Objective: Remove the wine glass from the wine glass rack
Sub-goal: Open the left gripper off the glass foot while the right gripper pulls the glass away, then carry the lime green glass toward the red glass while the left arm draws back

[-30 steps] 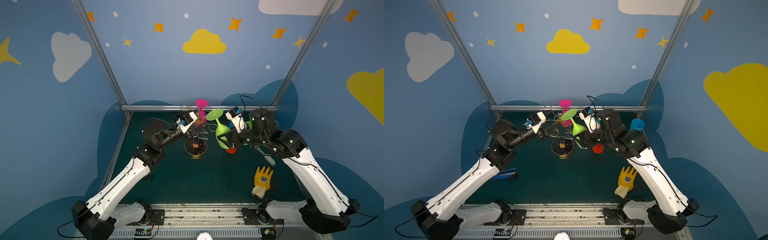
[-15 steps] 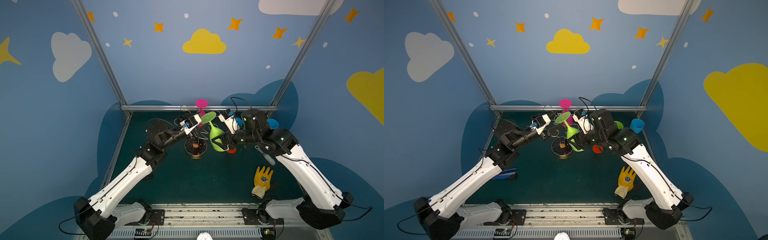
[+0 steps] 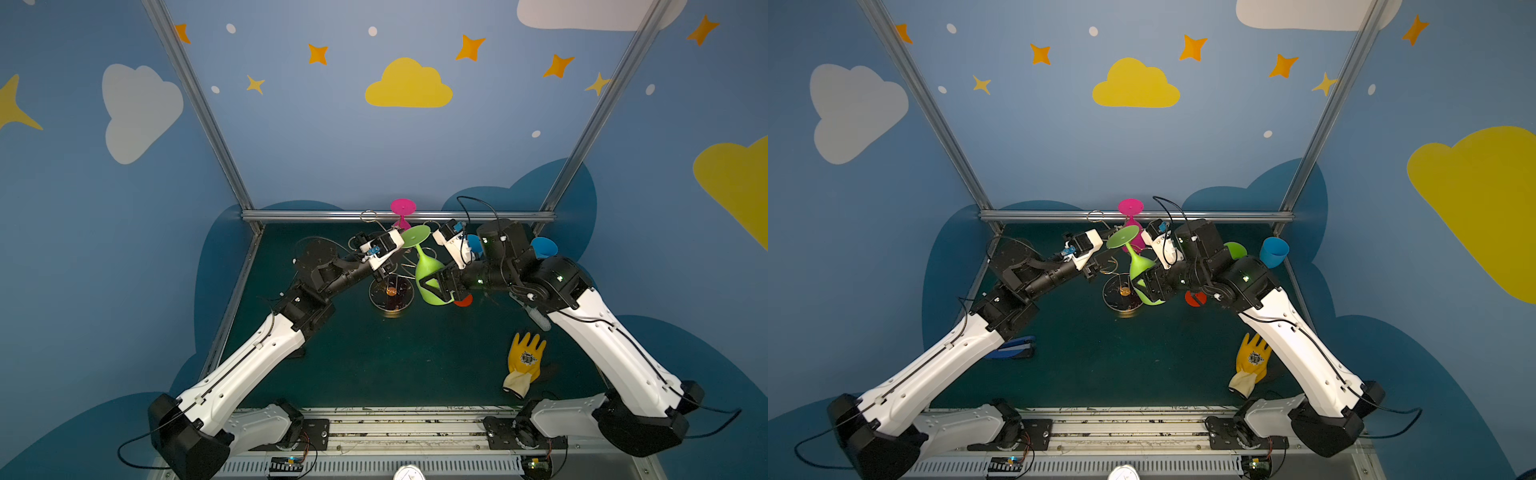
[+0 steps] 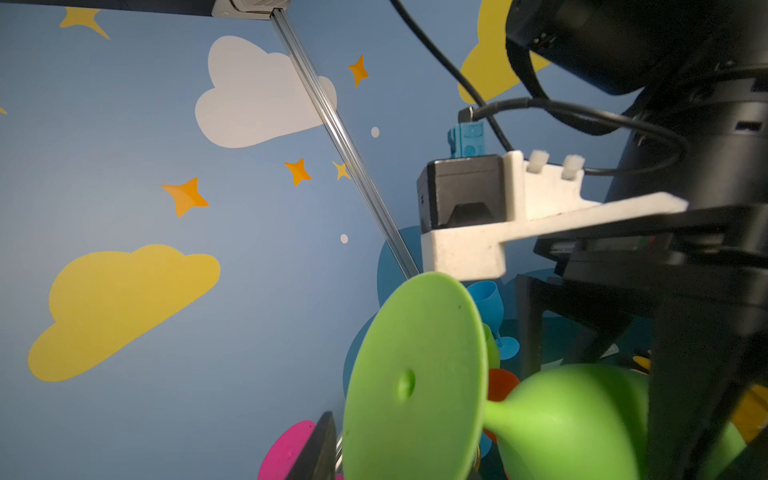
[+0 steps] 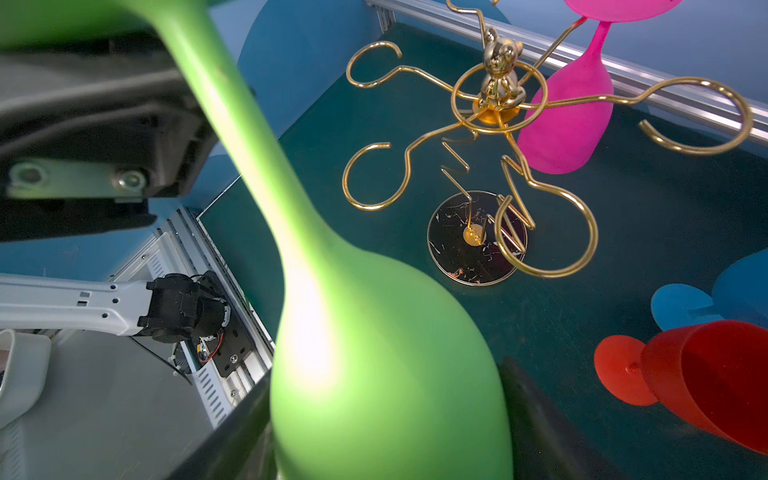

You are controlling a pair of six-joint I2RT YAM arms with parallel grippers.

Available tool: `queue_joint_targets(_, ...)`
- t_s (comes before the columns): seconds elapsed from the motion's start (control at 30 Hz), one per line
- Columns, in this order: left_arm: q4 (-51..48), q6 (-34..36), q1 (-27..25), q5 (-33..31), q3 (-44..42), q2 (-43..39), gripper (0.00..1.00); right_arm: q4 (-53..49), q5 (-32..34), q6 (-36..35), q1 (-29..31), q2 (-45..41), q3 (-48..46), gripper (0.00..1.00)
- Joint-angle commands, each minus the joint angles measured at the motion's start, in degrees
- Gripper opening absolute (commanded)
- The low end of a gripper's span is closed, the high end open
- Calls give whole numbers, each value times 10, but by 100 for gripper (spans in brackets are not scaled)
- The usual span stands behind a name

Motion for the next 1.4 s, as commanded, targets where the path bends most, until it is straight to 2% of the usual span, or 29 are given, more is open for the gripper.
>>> queue_joint_targets(0.0,-1,1,-2,-5,12,-2,30,6,-5,-3,9,3,1,25)
queue_joint_targets(0.2,1,2,-2,-7,8,-4,24,10,-7,-1,8,2,-4,27)
queue_joint_targets(0.37,19,-7,-2,-18,-7,-10,11,17,-10,2,9,0,-8,32)
queue_joint_targets(0.47,21,-18,-2,-34,-12,-15,4,24,-10,8,9,-1,-12,45)
queue_joint_targets(0.6,15,-62,-2,-69,-18,-21,3,62,-24,23,3,-21,-32,71)
queue_joint_targets(0.7,-4,-125,-2,-76,-19,-27,3,117,-37,47,-15,-53,-63,79)
queue_joint_targets(0.83,-14,-224,-1,-102,-27,-36,3,239,-97,106,-67,-112,-134,83)
queue_joint_targets(0.97,-19,-281,0,-104,-36,-45,3,341,-147,157,-117,-168,-198,83)
queue_joint_targets(1.17,-22,-318,4,-100,-41,-53,3,380,-116,167,-150,-249,-260,83)
queue_joint_targets(1.37,-15,-332,7,-91,-47,-57,3,363,-81,163,-166,-303,-291,83)
